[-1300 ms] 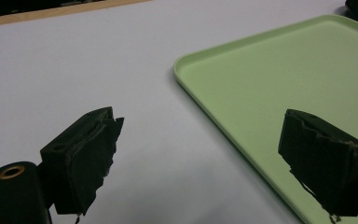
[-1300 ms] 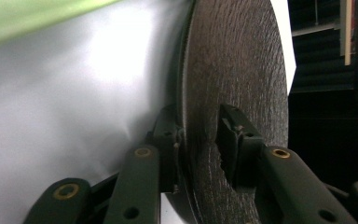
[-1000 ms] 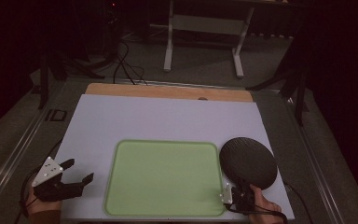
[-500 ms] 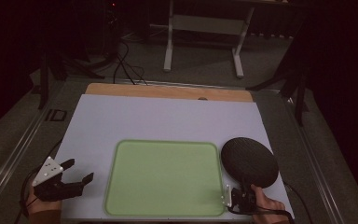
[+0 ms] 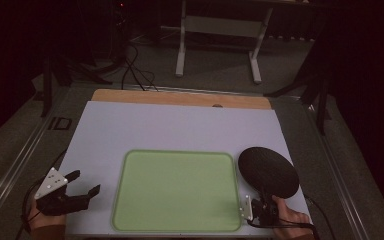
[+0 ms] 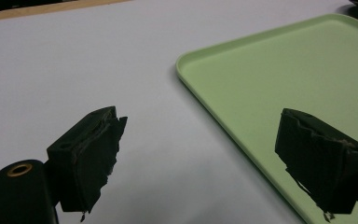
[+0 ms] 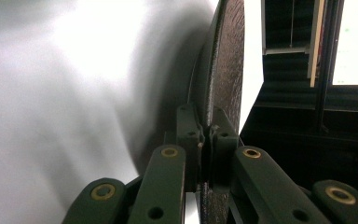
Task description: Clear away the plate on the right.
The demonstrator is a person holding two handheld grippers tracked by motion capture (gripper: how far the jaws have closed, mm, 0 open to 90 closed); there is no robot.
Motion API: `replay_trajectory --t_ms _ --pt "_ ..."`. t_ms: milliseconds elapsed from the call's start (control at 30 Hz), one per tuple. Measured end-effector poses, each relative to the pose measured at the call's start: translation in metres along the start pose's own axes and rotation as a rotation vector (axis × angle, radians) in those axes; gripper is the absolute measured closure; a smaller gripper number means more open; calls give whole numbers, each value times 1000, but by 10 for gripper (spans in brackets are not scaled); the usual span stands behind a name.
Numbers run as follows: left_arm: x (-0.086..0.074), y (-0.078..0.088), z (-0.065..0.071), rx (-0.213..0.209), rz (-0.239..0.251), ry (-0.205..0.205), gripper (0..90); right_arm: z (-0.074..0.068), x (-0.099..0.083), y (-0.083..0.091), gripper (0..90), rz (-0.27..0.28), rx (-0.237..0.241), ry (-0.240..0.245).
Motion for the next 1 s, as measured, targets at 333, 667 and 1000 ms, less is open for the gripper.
replay_trajectory --t_ms 333,667,1000 --pt "0 0 -1 1 1 4 141 7 -3 3 842 6 -21 -3" --pt "0 0 0 1 1 6 141 11 -5 7 826 15 -34 -15" --pt "0 0 0 2 -2 5 141 22 -1 15 824 32 -67 -9"
Point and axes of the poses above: each handheld gripper's, and its own axes: y roughly backward along the jaws, x roughly out of its top, z roughly to its right, the point moved 7 cm from there along -y, roughly forward along the jaws, and after that the axes turned 7 degrees about y, right-handed, at the moved point
